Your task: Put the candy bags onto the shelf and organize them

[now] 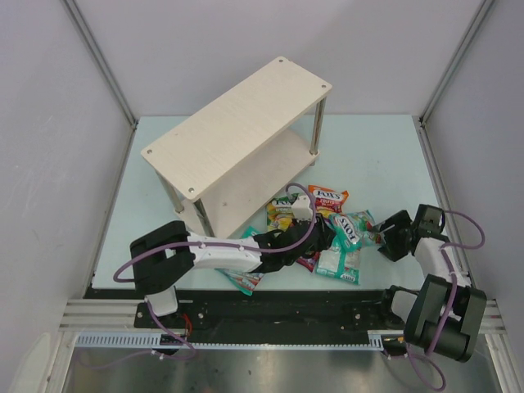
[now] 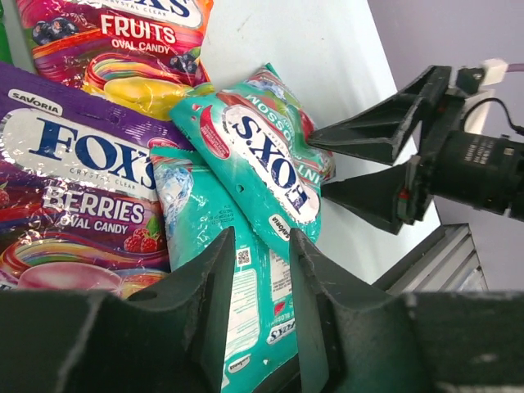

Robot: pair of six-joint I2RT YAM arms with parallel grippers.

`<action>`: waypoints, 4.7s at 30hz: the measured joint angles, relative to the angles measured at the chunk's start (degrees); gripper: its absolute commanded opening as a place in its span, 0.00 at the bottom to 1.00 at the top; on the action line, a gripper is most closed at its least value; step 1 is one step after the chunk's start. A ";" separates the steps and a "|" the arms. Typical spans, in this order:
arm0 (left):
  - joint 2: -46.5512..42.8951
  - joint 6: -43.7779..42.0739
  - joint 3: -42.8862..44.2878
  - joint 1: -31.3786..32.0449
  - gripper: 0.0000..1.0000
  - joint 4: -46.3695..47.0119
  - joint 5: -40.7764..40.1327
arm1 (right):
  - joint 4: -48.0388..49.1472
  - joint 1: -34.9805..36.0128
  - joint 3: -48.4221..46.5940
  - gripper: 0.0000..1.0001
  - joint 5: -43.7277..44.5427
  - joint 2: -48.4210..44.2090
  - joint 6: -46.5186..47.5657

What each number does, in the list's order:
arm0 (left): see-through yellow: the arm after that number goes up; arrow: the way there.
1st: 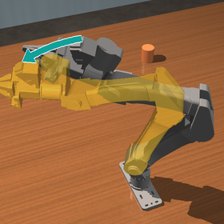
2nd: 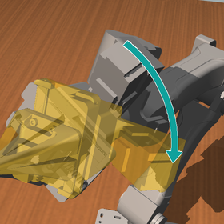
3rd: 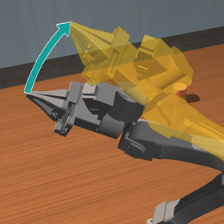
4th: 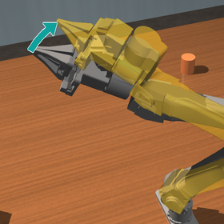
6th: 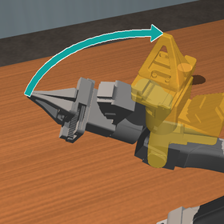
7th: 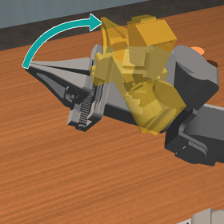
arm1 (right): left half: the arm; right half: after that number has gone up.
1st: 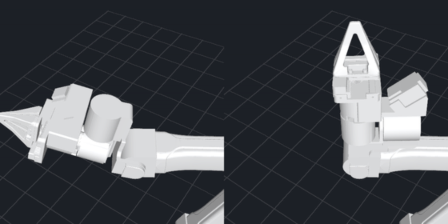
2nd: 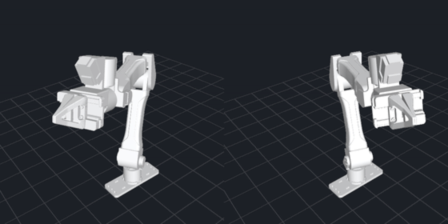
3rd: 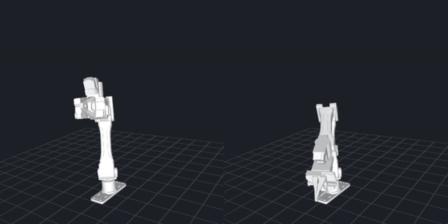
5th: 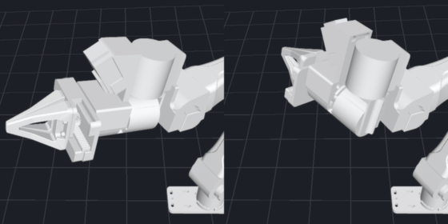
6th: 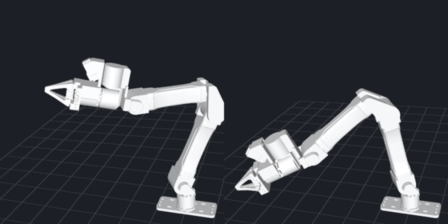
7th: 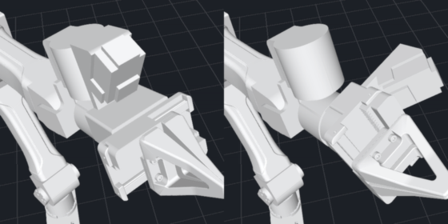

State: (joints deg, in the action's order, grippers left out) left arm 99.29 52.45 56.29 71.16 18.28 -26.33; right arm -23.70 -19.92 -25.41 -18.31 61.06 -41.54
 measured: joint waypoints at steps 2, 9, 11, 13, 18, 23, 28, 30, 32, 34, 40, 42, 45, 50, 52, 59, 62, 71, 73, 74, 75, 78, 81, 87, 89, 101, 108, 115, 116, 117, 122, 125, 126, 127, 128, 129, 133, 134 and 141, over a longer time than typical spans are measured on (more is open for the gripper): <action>0.17 -0.07 0.39 0.00 0.39 0.02 0.02 | 1.64 -0.09 -0.04 0.73 -0.52 2.05 -0.50; 0.57 -0.07 0.44 -0.22 0.41 0.02 0.20 | 8.11 -0.20 -0.37 0.42 -3.63 7.06 -1.99; 0.87 -0.02 0.44 -0.46 0.41 0.17 0.59 | 9.75 -0.20 -0.37 0.25 -4.70 8.72 -2.08; 1.38 0.02 0.44 -0.81 0.41 0.46 1.11 | 11.76 -0.48 -0.31 0.14 -6.29 10.10 -2.67; 3.10 0.17 0.42 -1.64 0.41 0.81 2.27 | 16.52 -0.74 0.44 0.00 -9.86 12.15 -3.50; 3.45 0.22 0.39 -1.92 0.62 1.03 2.80 | 18.86 -1.07 1.29 0.00 -11.65 12.55 -4.04; 3.45 0.72 0.28 -2.51 0.92 2.51 3.85 | 18.01 -1.18 2.19 0.00 -12.13 10.32 -4.68; 3.45 1.03 0.28 -2.82 0.96 3.37 4.28 | 17.05 -1.18 2.40 0.00 -12.28 9.05 -4.90; 3.45 1.16 0.37 -3.04 1.00 3.76 4.85 | 16.15 -1.18 2.54 0.00 -12.63 7.85 -5.01; 3.50 1.20 0.42 -3.10 1.00 3.96 5.57 | 15.28 -1.18 2.62 0.00 -13.25 6.73 -5.16; 4.87 2.64 0.39 -3.08 1.00 6.84 7.50 | 13.99 -1.16 3.63 0.00 -16.20 4.24 -6.71; 5.18 3.13 0.26 -3.10 1.00 7.56 7.76 | 13.75 -1.16 3.98 0.00 -17.16 3.52 -7.30; 5.55 3.58 0.00 -3.10 1.00 8.63 8.57 | 13.51 -1.16 4.35 0.00 -18.69 2.69 -8.33; 5.86 4.79 -1.31 -3.10 1.00 10.69 8.98 | 13.44 -1.16 4.81 0.00 -21.05 2.14 -9.97; 6.14 5.25 -1.44 -3.10 1.00 11.30 9.14 | 13.22 -1.16 4.92 0.00 -21.73 1.75 -10.40; 6.47 8.09 -1.46 -3.10 0.93 13.97 10.58 | 12.83 -1.16 4.94 0.00 -23.28 -0.74 -11.58; 6.47 10.12 -1.77 -3.21 0.88 15.54 11.34 | 12.81 -1.16 4.94 0.00 -23.91 -1.73 -11.85; 6.47 18.62 -4.98 -3.78 0.76 19.32 12.17 | 11.52 -1.16 4.94 0.00 -24.85 -5.99 -12.04; 6.47 19.85 -4.98 -3.80 0.74 19.93 12.24 | 11.32 -1.16 4.94 0.00 -24.96 -6.62 -12.04; 6.47 20.37 -4.98 -3.80 0.73 20.39 12.35 | 11.19 -1.16 4.94 0.00 -25.11 -6.82 -12.04; 6.47 20.87 -4.98 -3.80 0.72 20.70 12.46 | 11.10 -1.16 4.94 0.00 -25.24 -6.91 -12.04; 6.47 21.62 -5.11 -3.82 0.70 21.16 12.63 | 10.64 -1.16 4.94 0.00 -25.75 -7.28 -12.02; 6.47 21.73 -5.25 -3.96 0.65 21.33 12.81 | 10.12 -1.16 4.94 0.00 -26.05 -7.80 -11.96; 6.47 21.64 -5.31 -4.39 0.54 21.51 13.09 | 8.48 -1.16 4.96 0.00 -27.61 -8.57 -11.32; 6.47 21.59 -5.42 -4.44 0.50 21.51 13.09 | 8.00 -1.16 4.96 0.00 -28.06 -9.16 -10.86; 3.58 18.82 -9.03 -4.98 0.34 21.03 13.86 | 8.26 -1.05 4.96 0.59 -31.80 -12.70 -5.95; -5.01 13.20 -11.17 -5.35 0.13 13.16 14.95 | 8.46 -1.05 3.80 0.62 -31.71 -13.00 -1.07; -13.94 5.49 -10.40 -5.46 0.00 2.97 15.30 | 8.24 -1.05 2.47 0.65 -31.76 -9.29 3.85; -14.67 4.87 -10.21 -5.53 0.00 2.21 15.61 | 8.26 -0.96 2.47 0.65 -31.85 -9.01 4.15; -15.54 3.93 -9.97 -5.68 0.00 1.18 16.33 | 8.39 -0.72 2.47 0.66 -32.02 -8.94 4.20; -18.08 1.66 -9.62 -7.52 0.00 0.04 21.33 | 12.22 0.68 2.49 0.70 -33.73 -10.82 2.58; -18.62 0.24 -8.94 -9.53 0.00 -0.24 25.79 | 17.00 1.16 3.04 0.74 -35.28 -14.01 0.11; -18.62 -0.55 -8.00 -10.27 0.00 -0.79 27.47 | 18.78 1.27 3.48 0.77 -35.63 -15.37 -0.79; -18.62 -1.07 -7.26 -10.71 0.00 -1.31 28.50 | 20.52 1.36 3.98 0.78 -35.95 -16.65 -1.90; -18.62 -1.57 -6.19 -11.26 0.00 -1.81 29.64 | 21.79 1.38 4.37 0.80 -36.13 -17.68 -2.80; -18.62 -2.05 -5.09 -11.76 0.00 -2.14 30.84 | 23.34 1.46 4.83 0.82 -36.22 -18.93 -3.98; -18.53 -2.99 -0.85 -14.14 0.00 -1.95 36.39 | 29.11 2.19 5.46 0.85 -36.17 -22.18 -7.96; -18.23 -2.97 0.33 -14.99 0.00 -1.60 38.18 | 30.73 2.34 5.46 0.86 -36.20 -22.45 -9.01; -13.66 -1.86 4.22 -19.08 0.00 1.46 47.04 | 41.88 2.62 5.60 0.87 -36.13 -22.23 -15.85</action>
State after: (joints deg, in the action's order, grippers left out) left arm 85.62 50.59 60.51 52.07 19.75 20.71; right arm 18.17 -17.30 -19.81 -54.43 38.83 -57.39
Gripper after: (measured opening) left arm 0.187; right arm 0.866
